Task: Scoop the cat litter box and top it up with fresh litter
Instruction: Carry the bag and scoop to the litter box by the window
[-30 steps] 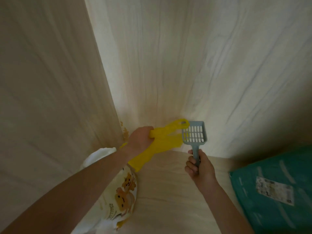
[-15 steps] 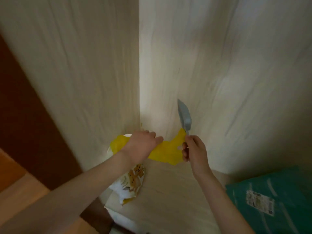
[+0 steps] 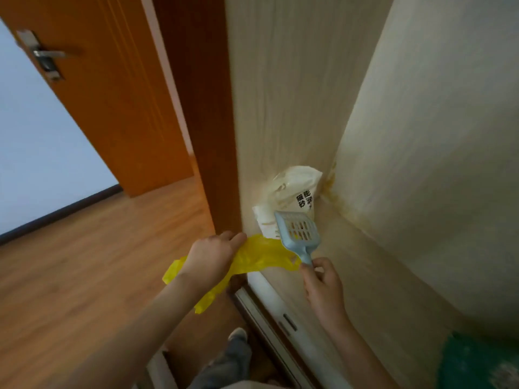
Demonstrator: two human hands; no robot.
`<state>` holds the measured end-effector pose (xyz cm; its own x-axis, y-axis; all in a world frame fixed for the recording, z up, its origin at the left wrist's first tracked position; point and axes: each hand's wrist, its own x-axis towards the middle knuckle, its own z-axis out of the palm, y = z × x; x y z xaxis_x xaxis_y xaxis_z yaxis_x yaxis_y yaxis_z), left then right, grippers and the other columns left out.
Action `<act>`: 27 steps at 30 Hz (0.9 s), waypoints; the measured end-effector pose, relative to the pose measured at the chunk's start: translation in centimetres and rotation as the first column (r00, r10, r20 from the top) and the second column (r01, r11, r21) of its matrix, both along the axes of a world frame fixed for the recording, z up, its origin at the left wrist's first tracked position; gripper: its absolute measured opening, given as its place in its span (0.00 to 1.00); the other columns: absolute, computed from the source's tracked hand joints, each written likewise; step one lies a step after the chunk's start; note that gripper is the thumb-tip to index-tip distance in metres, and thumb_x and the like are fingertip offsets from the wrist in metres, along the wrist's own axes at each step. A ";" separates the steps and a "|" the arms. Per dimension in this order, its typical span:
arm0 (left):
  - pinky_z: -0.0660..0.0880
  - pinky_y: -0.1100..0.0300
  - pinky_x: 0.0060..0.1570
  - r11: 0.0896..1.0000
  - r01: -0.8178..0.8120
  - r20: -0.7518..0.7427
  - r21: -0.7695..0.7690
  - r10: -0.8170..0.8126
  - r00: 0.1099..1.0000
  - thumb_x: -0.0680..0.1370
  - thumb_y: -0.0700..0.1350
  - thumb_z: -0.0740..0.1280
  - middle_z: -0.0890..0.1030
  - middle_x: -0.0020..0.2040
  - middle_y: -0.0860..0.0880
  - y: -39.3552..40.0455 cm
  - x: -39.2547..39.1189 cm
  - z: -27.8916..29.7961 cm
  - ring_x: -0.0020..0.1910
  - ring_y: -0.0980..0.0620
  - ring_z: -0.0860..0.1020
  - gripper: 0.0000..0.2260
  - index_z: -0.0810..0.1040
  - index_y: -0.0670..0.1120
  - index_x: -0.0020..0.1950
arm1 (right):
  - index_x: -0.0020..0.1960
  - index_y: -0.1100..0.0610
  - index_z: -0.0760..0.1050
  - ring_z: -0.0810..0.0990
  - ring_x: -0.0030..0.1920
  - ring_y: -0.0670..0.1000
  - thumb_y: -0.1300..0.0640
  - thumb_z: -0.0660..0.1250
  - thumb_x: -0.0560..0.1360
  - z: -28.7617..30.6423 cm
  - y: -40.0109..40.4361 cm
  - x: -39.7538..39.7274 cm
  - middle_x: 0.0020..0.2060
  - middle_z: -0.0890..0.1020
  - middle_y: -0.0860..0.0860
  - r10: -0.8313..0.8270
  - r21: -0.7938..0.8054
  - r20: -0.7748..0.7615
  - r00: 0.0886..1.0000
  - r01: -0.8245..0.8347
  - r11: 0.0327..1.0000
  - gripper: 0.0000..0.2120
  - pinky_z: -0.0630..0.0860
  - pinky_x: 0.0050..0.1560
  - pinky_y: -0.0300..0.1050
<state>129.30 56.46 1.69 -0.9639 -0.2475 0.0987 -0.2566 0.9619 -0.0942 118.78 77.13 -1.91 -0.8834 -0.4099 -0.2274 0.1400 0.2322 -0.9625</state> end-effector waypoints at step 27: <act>0.58 0.62 0.18 0.779 -0.627 -0.104 -0.004 0.623 0.775 0.54 0.34 0.75 0.74 0.33 0.49 -15.8 29.9 -0.2 0.25 0.47 0.74 0.28 0.73 0.48 0.51 | 0.47 0.60 0.68 0.61 0.19 0.46 0.60 0.63 0.79 4.0 -31.8 21.4 0.20 0.65 0.47 0.729 -0.093 0.077 0.681 -0.723 0.685 0.05 0.57 0.20 0.37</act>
